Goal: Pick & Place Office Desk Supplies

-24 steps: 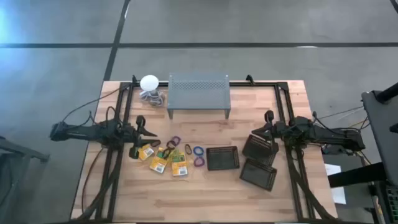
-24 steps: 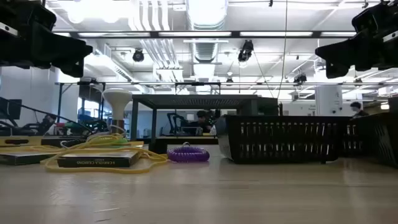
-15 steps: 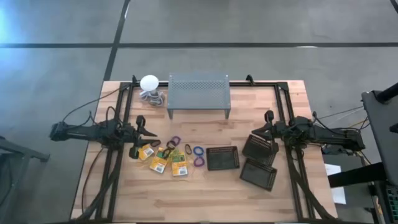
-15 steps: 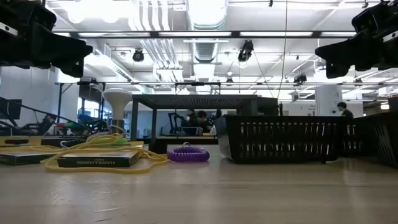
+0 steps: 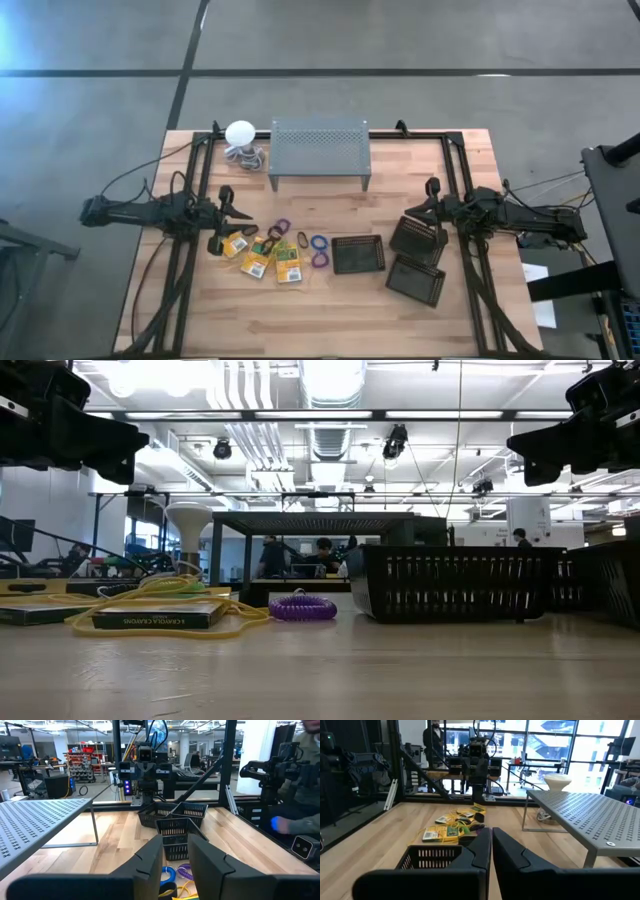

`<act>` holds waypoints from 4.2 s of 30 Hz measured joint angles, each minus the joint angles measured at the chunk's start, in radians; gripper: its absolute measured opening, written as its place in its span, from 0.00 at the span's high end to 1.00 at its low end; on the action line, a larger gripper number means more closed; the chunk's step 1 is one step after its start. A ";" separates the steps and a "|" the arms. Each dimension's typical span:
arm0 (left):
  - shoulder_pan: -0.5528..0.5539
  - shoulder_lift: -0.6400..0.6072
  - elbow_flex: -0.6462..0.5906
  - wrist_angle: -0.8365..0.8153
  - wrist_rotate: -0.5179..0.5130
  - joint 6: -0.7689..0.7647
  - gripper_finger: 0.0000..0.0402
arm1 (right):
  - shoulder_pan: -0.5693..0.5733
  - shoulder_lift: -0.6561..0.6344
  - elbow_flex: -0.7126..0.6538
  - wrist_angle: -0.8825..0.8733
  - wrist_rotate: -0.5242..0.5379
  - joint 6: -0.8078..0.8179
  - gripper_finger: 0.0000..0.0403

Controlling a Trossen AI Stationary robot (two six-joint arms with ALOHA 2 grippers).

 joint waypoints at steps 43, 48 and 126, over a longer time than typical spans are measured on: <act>0.000 0.000 0.000 0.000 0.000 0.000 0.76 | 0.059 0.243 0.000 0.373 0.029 0.341 0.97; 0.000 0.000 0.000 0.000 0.000 0.000 0.76 | 0.124 0.487 0.097 0.376 0.106 0.368 0.97; 0.000 0.006 0.000 0.000 0.000 0.000 0.76 | -0.418 1.398 1.253 -0.512 0.057 0.636 0.97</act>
